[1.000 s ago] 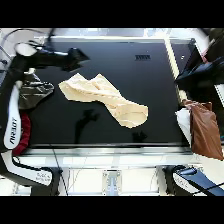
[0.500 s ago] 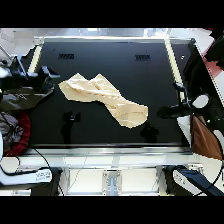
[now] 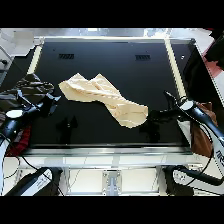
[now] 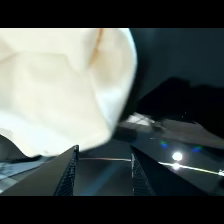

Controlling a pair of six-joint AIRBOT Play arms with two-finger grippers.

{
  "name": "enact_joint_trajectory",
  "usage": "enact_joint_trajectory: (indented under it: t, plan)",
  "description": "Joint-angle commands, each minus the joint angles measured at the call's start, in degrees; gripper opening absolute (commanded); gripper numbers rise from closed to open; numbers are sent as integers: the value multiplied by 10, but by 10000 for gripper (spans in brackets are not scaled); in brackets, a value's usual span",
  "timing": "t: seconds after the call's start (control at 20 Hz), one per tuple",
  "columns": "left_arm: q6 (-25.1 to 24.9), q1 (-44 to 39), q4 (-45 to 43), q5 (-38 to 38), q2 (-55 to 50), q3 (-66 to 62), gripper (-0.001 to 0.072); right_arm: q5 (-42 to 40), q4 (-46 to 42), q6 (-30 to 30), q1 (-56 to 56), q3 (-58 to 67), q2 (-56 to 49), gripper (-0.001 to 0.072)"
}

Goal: Fold the shirts.

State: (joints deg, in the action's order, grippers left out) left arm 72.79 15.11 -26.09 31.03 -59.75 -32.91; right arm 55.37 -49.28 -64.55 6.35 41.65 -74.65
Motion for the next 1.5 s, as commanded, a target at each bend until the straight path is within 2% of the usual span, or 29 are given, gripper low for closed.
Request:
enact_joint_trajectory:
  t: [0.0, 0.35, 0.45, 0.5, 0.7, 0.75, 0.8, 0.85, 1.15, 1.35, 1.45]
  plan:
    - [-34, -9, 18, -36, 10, 9, 632, -11, 64, 53, 0, -1, -26, 370]
    - [-34, -9, 17, -37, 9, 9, 632, -62, 60, 52, 0, -1, -27, 354]
    - [-34, -9, 17, -49, 1, 9, 631, -73, 60, 51, 0, -1, -27, 185]
    - [-34, -9, 17, -57, -7, 9, 631, -74, 60, 51, 0, -1, -27, 175]
    - [-35, -9, 17, -62, -53, -14, 631, -37, 59, 53, 0, -1, -27, 179]
    - [-36, -9, 17, -62, -66, -27, 632, -33, 57, 53, 0, -1, -27, 202]
    - [-48, -9, 17, -62, -83, -45, 632, -33, 57, 53, 0, -1, -27, 312]
    - [-56, -9, 17, -61, -99, -64, 633, -35, 55, 52, 0, -1, -27, 390]
    - [-57, -9, 17, -42, -214, -175, 656, -43, 55, 21, -5, -1, -46, 386]
    - [-57, -10, 17, -24, -289, -220, 655, -60, 56, 18, -52, -1, -85, 371]
    - [-57, -13, 17, -24, -319, -245, 655, -92, 56, -17, -69, -1, -90, 364]
